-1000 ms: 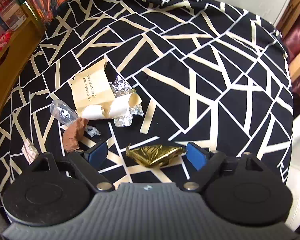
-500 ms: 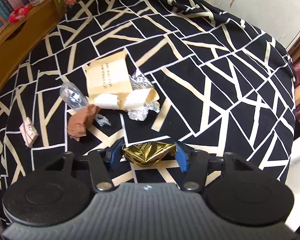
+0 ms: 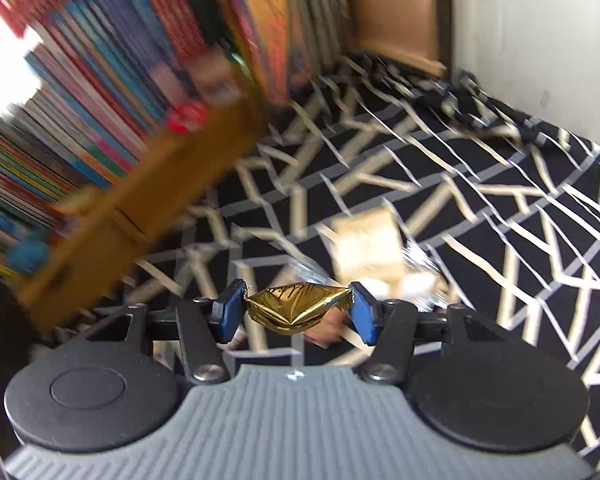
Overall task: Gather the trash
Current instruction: 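Carry the gold wrapper into the black bin and open the right gripper, then move the right gripper back down to the brown paper scrap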
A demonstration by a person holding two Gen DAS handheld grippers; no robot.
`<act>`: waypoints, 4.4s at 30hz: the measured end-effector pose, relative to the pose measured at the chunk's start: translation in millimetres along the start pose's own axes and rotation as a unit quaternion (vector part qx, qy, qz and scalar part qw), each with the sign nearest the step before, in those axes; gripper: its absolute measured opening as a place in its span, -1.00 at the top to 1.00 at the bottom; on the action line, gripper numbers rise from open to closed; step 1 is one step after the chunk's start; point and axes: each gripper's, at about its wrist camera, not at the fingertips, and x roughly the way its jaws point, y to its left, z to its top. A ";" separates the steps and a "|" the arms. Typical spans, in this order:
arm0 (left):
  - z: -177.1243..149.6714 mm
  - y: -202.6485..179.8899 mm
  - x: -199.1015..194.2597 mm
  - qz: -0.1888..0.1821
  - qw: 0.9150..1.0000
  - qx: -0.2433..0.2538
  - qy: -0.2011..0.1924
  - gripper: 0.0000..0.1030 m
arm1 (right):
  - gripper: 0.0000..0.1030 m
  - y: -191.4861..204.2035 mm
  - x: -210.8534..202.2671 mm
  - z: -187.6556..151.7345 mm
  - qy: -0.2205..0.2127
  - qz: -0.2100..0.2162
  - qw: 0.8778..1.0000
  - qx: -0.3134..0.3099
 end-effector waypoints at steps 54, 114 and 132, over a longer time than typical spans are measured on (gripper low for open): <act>-2.8 -0.8 2.1 0.004 1.000 0.004 -0.001 -0.58 | -1.00 64.5 -79.4 8.6 -0.161 0.121 0.976 -0.084; -2.4 -3.9 4.3 -0.003 1.000 0.006 0.004 -0.59 | -0.84 5.0 88.6 -56.6 0.030 -0.068 0.985 -0.154; -2.2 -3.5 5.4 -0.003 1.000 0.006 0.005 -0.59 | -1.00 -9.7 91.6 -74.2 -0.005 -0.063 0.985 -0.159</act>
